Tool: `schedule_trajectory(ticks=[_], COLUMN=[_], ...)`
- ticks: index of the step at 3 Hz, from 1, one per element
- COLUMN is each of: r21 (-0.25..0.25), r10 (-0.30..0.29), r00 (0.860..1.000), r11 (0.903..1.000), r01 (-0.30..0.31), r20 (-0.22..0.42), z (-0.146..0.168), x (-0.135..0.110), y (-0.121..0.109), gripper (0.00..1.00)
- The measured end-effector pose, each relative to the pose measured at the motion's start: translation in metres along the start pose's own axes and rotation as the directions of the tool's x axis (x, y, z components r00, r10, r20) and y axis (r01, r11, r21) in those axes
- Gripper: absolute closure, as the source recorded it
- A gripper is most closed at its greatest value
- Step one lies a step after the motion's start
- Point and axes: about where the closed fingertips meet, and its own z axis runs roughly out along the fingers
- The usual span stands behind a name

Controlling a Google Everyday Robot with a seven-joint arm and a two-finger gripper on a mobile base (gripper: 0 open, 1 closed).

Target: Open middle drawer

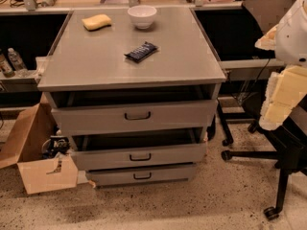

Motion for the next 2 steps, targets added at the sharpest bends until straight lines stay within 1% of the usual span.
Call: schedule_trajectory(ticks=[1, 2], r21=[0.000, 0.013], r10=[0.000, -0.005], r00=[1.000, 1.000], r11=[1.0000, 0.9999], r01=[0.000, 0.004], r20=[0.000, 0.013], z=[0.000, 0.013], x=[0.000, 0.001], y=[0.000, -0.004], gripper=[0.00, 0.00])
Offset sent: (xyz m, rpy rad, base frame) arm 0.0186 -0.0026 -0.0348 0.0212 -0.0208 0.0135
